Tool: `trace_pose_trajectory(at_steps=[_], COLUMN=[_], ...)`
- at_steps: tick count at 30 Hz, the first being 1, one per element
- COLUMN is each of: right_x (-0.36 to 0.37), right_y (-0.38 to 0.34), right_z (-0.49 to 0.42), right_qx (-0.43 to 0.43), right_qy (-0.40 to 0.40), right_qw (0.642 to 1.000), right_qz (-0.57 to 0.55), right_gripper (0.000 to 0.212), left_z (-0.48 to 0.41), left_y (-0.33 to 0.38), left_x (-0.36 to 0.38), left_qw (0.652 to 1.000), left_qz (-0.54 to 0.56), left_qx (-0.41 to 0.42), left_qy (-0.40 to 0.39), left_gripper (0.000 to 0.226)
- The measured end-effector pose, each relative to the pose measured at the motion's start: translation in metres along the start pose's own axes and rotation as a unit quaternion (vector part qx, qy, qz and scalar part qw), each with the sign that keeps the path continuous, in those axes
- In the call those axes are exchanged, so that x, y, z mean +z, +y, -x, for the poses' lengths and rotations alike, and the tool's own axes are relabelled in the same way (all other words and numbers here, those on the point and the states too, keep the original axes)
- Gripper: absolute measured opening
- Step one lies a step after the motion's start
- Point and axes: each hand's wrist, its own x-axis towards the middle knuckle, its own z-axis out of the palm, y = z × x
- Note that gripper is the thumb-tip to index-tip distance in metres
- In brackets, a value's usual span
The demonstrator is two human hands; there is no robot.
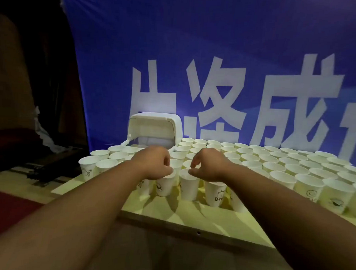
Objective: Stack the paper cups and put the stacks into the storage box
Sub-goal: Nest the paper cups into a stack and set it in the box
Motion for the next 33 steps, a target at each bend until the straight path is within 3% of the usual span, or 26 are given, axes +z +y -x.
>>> trace_pose_trajectory(at_steps=[5, 12, 18, 21, 25, 33], right_x=[0.023, 0.033, 0.015, 0.0, -0.019, -0.018], right_y=[-0.005, -0.004, 0.005, 0.009, 0.016, 0.024], right_z=[0.011, 0.011, 0.003, -0.006, -0.027, -0.09], right_qx=[0.02, -0.012, -0.024, -0.02, 0.012, 0.057], right_qy=[-0.036, -0.009, 0.022, 0.054, 0.089, 0.165], right_qw=[0.997, 0.994, 0.998, 0.998, 0.991, 0.979], right_qz=[0.068, 0.105, 0.06, -0.015, -0.101, -0.103], right_gripper=[0.028, 0.018, 0.019, 0.018, 0.016, 0.019], left_z=[0.002, -0.012, -0.016, -0.023, -0.045, -0.114], left_y=[-0.002, -0.012, -0.02, -0.025, -0.035, -0.064], left_x=[0.021, 0.04, 0.025, 0.004, -0.023, -0.039], left_qw=[0.998, 0.998, 0.999, 0.998, 0.992, 0.98], left_qz=[-0.034, -0.063, -0.018, 0.024, 0.076, 0.104], left_qx=[0.021, 0.024, 0.041, 0.046, 0.037, -0.007], left_qy=[-0.049, -0.018, 0.016, 0.039, 0.09, 0.171], left_gripper=[0.029, 0.009, 0.003, 0.002, 0.02, 0.017])
